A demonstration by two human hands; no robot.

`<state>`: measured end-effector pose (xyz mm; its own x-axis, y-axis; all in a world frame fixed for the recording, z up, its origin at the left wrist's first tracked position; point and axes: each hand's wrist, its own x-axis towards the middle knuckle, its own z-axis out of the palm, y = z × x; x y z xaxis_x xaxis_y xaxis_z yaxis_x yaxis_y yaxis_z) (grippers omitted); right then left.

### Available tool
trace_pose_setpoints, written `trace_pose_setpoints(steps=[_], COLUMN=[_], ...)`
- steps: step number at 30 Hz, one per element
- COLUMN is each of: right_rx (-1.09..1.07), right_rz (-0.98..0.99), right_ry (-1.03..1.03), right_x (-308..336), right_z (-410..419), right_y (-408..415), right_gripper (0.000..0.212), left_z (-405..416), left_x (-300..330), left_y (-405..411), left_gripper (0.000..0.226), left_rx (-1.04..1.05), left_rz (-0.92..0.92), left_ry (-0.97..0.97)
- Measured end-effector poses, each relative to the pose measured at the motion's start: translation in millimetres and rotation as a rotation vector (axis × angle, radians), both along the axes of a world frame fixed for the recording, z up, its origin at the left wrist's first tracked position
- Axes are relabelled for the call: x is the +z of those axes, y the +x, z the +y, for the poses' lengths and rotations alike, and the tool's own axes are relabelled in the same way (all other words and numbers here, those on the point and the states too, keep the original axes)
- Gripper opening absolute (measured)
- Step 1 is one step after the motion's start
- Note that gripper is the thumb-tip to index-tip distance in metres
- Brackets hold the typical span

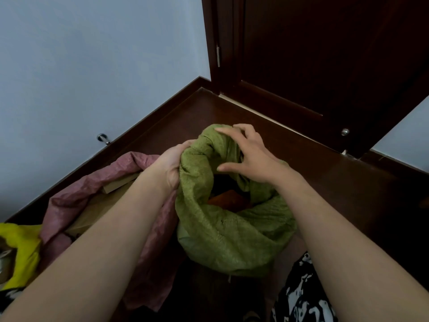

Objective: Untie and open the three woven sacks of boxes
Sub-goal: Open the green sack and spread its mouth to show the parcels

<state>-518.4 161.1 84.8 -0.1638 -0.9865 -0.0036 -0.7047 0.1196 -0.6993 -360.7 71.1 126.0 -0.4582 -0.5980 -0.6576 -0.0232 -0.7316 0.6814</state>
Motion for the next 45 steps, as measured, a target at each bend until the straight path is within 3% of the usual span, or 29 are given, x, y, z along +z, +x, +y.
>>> trace_pose_setpoints(steps=[4, 8, 10, 15, 17, 20, 24, 29, 31, 34, 37, 38, 39, 42, 45], right_rx=[-0.045, -0.094, -0.131, -0.247, -0.293, -0.347, -0.452, -0.734, -0.716, -0.464, -0.242, -0.209, -0.196, -0.246, -0.355], right_rz=[-0.003, -0.041, -0.104, -0.2, -0.252, -0.307, -0.413, -0.054, -0.051, -0.132, -0.05, -0.022, -0.011, -0.127, -0.489], right_ry=[-0.102, -0.055, -0.034, 0.022, 0.048, 0.053, -0.08, -0.177, -0.106, 0.146, 0.433, 0.517, 0.577, 0.615, 0.582], right_x=[-3, 4, 7, 3, -2, -11, -17, -18, -15, -1, 10, 8, 3, -10, -16], right_z=[-8, -9, -8, -11, -16, -23, -29, -25, -22, -11, 4, 7, 9, 11, 8], right_y=[-9, -13, -14, -19, -21, -25, -32, -48, -53, -49, -43, -43, -43, -52, -62], right_gripper=[0.008, 0.031, 0.035, 0.038, 0.04, 0.041, 0.029, 0.034, 0.041, 0.069, 0.1, 0.102, 0.093, 0.038, 0.033], left_z=[-3, -2, -3, -5, -5, -3, -6, -13, -12, -13, -15, -15, -14, -13, -18], left_x=[-3, 0, 0, -14, -22, -31, -32, -23, -21, -17, -17, -17, -17, -18, -26], left_y=[9, 14, 15, 19, 21, 20, 16, 23, 25, 31, 36, 37, 38, 44, 56], left_gripper=[0.032, 0.049, 0.041, 0.015, 0.014, 0.02, 0.025, 0.016, 0.021, 0.019, 0.024, 0.03, 0.031, 0.021, 0.021], left_rx=[-0.202, -0.466, -0.555, -0.386, -0.298, -0.198, -0.052, 0.194, 0.239, 0.255, 0.194, 0.17, 0.134, 0.025, 0.046], left_rz=[-0.078, -0.147, -0.218, -0.365, -0.416, -0.417, -0.213, -0.045, 0.015, 0.051, 0.081, 0.092, 0.095, 0.026, -0.115], left_ry=[0.01, -0.189, -0.375, -0.773, -0.832, -0.681, -0.252, -0.017, 0.01, 0.04, 0.031, 0.021, 0.003, -0.055, -0.095])
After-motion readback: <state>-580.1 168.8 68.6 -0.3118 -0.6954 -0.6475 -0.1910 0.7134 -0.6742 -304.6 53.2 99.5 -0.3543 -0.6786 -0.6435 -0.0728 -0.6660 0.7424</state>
